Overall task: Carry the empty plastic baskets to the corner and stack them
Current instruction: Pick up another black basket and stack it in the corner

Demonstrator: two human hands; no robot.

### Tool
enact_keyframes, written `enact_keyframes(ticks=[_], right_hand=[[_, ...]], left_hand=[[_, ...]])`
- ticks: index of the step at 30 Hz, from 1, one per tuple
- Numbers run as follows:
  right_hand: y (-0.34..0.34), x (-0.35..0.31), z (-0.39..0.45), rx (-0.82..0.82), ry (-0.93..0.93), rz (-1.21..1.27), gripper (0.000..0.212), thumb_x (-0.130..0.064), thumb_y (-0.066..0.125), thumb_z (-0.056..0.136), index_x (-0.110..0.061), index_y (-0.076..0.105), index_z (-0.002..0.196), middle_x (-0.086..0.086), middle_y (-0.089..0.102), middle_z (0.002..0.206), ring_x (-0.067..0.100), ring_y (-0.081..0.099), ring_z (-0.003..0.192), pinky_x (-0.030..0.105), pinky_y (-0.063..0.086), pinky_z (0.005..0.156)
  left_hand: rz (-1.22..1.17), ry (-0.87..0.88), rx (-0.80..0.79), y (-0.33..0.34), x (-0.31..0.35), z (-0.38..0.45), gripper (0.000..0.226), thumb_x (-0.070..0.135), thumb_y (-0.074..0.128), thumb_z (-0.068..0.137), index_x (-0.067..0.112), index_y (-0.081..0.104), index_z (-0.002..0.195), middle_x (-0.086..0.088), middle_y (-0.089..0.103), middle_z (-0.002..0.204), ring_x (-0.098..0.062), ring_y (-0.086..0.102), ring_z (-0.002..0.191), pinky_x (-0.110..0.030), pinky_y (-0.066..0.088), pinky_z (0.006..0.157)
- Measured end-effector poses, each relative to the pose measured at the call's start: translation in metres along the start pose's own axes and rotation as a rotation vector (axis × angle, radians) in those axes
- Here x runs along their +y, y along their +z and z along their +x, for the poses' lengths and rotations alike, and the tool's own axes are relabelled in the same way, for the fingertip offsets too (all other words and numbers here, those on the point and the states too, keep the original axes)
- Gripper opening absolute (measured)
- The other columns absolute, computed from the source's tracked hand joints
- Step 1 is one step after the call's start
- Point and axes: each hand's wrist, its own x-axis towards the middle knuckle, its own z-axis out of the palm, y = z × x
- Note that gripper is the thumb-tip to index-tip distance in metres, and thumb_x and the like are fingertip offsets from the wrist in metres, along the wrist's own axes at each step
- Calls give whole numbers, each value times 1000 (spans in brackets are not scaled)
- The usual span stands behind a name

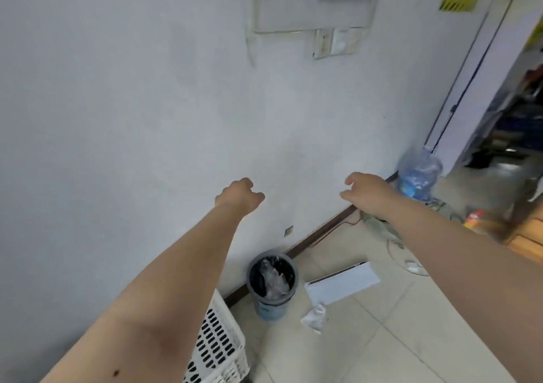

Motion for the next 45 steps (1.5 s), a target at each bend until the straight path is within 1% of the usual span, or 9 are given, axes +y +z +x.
enact_keyframes(ticks=[2,6,9,14,17,23,34,41,45], right_hand=[[-42,36,-12,75,52,-46,46,-32,48,95,-16,44,138,7,50,137,25,48,122,32,41,96],[-108,101,-37,220,181,-173,32,-32,42,95,-15,48,122,10,55,127,27,51,104,34,43,79],[-142,139,-64,324,302,-309,45,-40,43,95,-16,44,133,9,55,128,30,52,114,34,40,75],[-186,193,-98,344,505,-501,55,-49,46,93,-21,37,140,7,46,139,30,40,130,43,38,99],[-210,222,-104,372,633,-527,59,-52,46,92,-22,36,141,6,46,141,30,41,131,45,39,101],[-254,272,-106,417,849,-578,61,-50,48,93,-20,35,144,7,42,147,30,36,136,48,30,109],[-277,365,-128,398,1230,-559,56,-49,45,93,-21,38,142,5,45,142,28,38,132,44,32,104],[-287,453,-133,328,1365,-532,56,-48,46,93,-23,36,142,5,44,140,27,38,131,43,32,105],[-298,527,-133,308,1405,-526,54,-39,49,92,-24,36,143,5,46,137,26,41,128,41,35,100]], left_hand=[[-5,119,-8,8,59,-1,51,34,50,92,23,41,141,2,50,140,-22,50,124,-32,38,102],[126,363,24,23,159,-5,53,34,49,91,24,40,142,0,50,137,-23,48,125,-34,36,100],[350,551,101,39,218,-6,54,33,49,91,22,39,142,-2,50,134,-25,46,123,-35,34,96],[514,802,128,65,310,0,53,37,47,92,19,39,141,-3,47,138,-25,43,126,-37,32,99],[513,927,123,80,363,10,52,38,47,92,19,41,140,-4,47,139,-26,42,127,-37,32,100],[513,1147,126,102,471,33,52,40,46,93,18,41,139,-6,47,139,-28,42,127,-37,32,99],[453,1495,53,187,624,23,55,43,45,94,21,38,143,-6,45,143,-28,41,130,-43,33,105],[449,1604,-23,262,707,5,55,43,46,94,21,38,144,-5,46,143,-27,41,131,-43,34,104],[466,1624,-39,309,764,-11,55,44,47,94,22,37,144,-4,43,146,-27,40,134,-44,34,105]])
